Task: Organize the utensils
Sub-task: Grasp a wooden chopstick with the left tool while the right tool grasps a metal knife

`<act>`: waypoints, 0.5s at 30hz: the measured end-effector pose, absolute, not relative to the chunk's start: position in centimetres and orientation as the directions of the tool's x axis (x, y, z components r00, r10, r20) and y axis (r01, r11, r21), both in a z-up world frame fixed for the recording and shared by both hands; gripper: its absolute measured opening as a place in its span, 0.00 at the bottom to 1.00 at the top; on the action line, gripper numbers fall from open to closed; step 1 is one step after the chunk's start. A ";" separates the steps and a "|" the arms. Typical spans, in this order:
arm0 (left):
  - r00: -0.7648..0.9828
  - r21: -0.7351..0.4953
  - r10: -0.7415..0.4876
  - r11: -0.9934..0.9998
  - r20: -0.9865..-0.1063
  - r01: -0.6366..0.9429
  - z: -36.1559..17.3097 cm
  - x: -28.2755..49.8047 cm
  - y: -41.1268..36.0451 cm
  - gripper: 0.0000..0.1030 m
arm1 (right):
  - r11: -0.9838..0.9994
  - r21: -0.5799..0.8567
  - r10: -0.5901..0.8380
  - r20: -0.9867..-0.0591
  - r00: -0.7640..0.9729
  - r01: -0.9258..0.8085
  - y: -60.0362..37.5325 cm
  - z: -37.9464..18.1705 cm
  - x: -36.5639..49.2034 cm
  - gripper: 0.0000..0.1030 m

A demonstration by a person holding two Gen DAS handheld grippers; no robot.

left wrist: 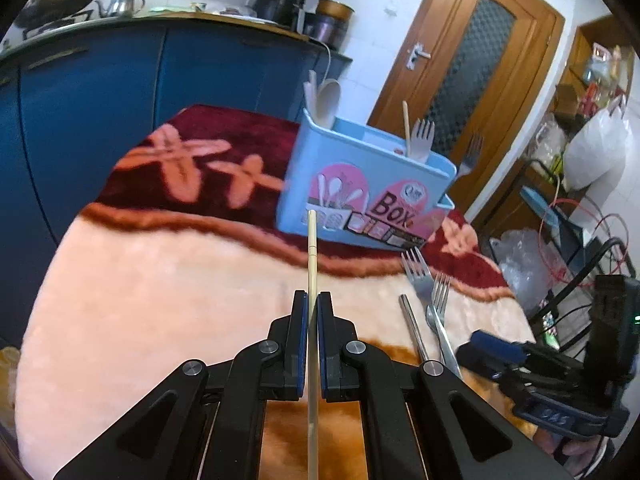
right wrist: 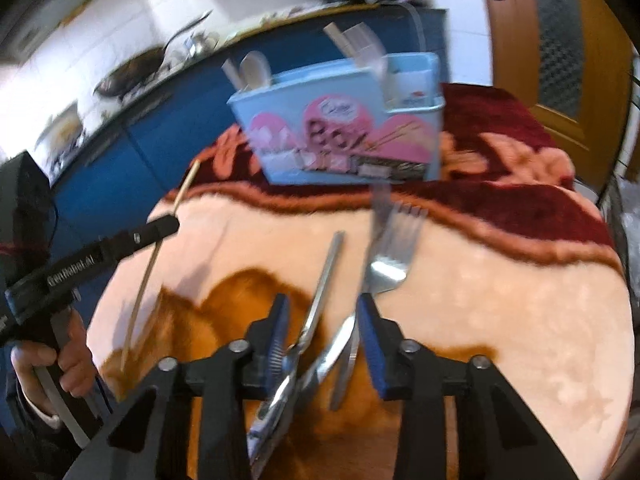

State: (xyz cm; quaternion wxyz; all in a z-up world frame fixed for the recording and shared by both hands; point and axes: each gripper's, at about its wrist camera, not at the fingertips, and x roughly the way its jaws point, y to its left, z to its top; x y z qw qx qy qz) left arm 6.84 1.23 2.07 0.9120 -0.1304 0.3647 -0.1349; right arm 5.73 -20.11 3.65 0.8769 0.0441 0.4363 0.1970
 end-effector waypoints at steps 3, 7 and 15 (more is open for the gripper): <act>0.705 -0.348 -0.348 0.925 -0.618 0.152 2.0 6.6 1.9 0.04 | 0.910 0.232 0.383 -0.789 0.481 -0.343 -18.8 3.4 6.4 0.26; 0.692 -0.319 -0.322 0.938 -0.646 0.138 1.6 6.7 2.4 0.04 | 0.915 0.223 0.356 -0.838 0.413 -0.336 -17.9 3.1 7.5 0.25; 0.601 -0.223 -0.251 0.967 -0.758 0.123 -0.5 7.8 2.9 0.04 | 0.926 0.240 0.331 -0.888 0.319 -0.292 -17.6 2.3 10.0 0.25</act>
